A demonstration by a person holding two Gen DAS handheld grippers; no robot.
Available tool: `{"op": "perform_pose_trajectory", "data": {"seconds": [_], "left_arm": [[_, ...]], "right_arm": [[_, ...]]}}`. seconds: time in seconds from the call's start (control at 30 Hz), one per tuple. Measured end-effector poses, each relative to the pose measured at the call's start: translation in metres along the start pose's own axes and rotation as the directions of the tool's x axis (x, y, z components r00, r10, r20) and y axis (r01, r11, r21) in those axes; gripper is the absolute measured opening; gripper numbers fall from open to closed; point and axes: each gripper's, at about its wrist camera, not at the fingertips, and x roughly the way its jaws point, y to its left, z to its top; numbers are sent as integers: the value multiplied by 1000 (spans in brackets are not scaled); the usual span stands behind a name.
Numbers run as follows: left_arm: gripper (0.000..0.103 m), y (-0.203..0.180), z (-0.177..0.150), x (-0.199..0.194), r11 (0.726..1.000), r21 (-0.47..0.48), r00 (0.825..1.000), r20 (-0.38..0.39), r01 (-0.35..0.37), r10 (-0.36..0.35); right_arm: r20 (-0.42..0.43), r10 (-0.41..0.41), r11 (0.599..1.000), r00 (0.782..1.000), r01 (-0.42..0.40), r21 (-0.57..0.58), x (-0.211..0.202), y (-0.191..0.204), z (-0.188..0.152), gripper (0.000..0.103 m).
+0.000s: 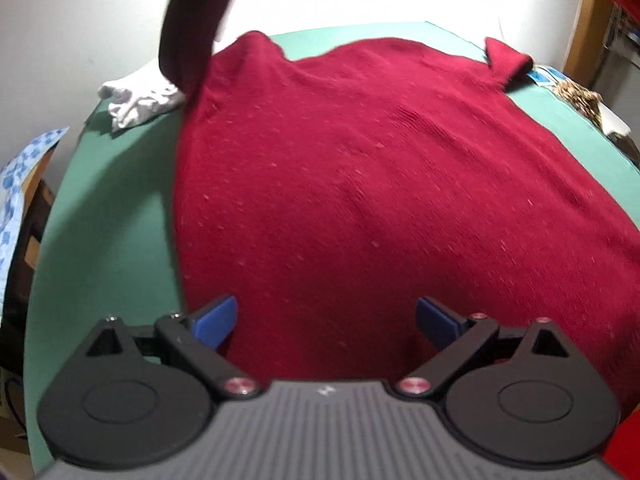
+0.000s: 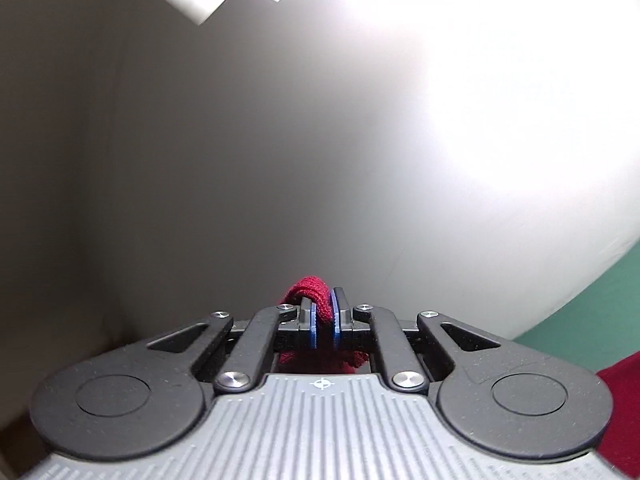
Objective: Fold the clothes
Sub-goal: 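Grasp the sweater edge with the right gripper and lift it over the body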
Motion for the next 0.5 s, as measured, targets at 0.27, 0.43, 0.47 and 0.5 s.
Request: {"op": "perform_pose_trajectory", "data": {"seconds": [0.27,0.43,0.47,0.5], "left_arm": [[97,2,-10,-7,998,14,998,9,-54,54],[97,3,-17,-11,996,22,996,16,-90,90],[97,6,-18,-12,995,16,995,15,-101,101],[97,9,-19,-12,994,4,994,8,-110,110]], "right_arm": [[-34,-540,837,841,531,-133,-16,-59,2,8],[-105,-639,769,762,632,-99,-28,-85,4,8],[-102,-647,762,755,637,-118,-29,-86,4,8],[-96,-653,756,752,639,-141,-30,-86,6,8]]}}
